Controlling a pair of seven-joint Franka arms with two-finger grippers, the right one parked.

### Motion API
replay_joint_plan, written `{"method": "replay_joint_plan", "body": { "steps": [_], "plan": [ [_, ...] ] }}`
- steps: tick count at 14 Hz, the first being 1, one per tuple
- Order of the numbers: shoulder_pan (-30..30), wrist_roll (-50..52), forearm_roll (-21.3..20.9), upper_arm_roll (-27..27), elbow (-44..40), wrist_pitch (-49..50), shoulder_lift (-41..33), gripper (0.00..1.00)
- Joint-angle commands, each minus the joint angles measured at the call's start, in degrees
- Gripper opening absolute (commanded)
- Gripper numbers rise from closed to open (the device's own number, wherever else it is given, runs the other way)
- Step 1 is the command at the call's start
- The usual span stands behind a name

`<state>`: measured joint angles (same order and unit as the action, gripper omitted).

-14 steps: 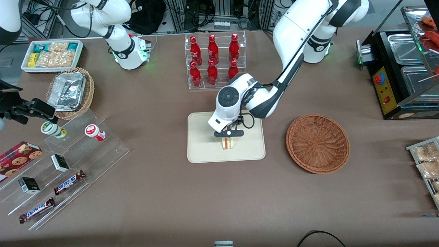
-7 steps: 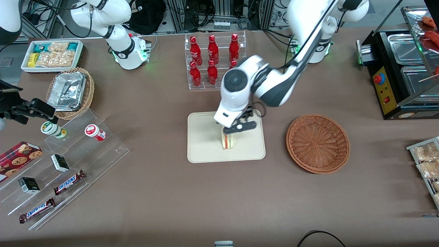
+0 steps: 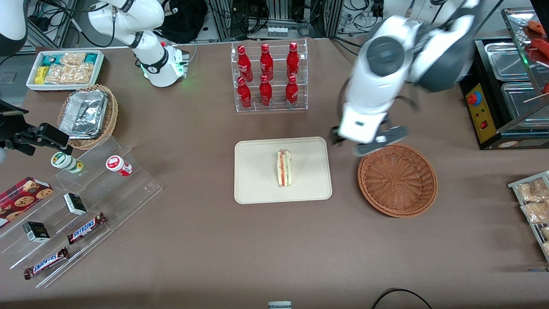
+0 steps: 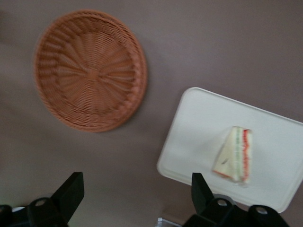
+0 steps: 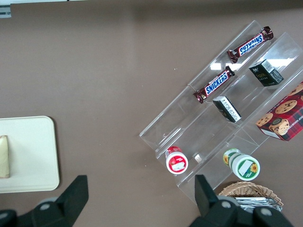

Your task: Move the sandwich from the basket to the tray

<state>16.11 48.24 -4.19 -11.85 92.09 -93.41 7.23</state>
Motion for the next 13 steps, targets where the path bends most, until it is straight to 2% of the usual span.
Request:
{"method": "replay_joint_plan", "body": {
  "steps": [1,5,8,10,12,13],
  "plan": [
    [-7.1,-10.6,2.0,-0.6,3.4,4.4,-6.4,1.0],
    [-16.9,-26.1,2.2,-0.6,3.4,8.6,-8.7,1.0],
    [-21.3,-34.3,2.1,-0.5,3.4,9.4,-8.8,1.0],
    [-24.2,-43.9,2.3,-0.5,3.6,12.4,-9.3,1.0],
    [-26.2,-47.1,5.6,-0.5,3.2,12.5,-9.2,1.0],
    [-26.1,-47.0,5.8,-0.6,3.0,12.2,-8.9,1.0]
  ]
}}
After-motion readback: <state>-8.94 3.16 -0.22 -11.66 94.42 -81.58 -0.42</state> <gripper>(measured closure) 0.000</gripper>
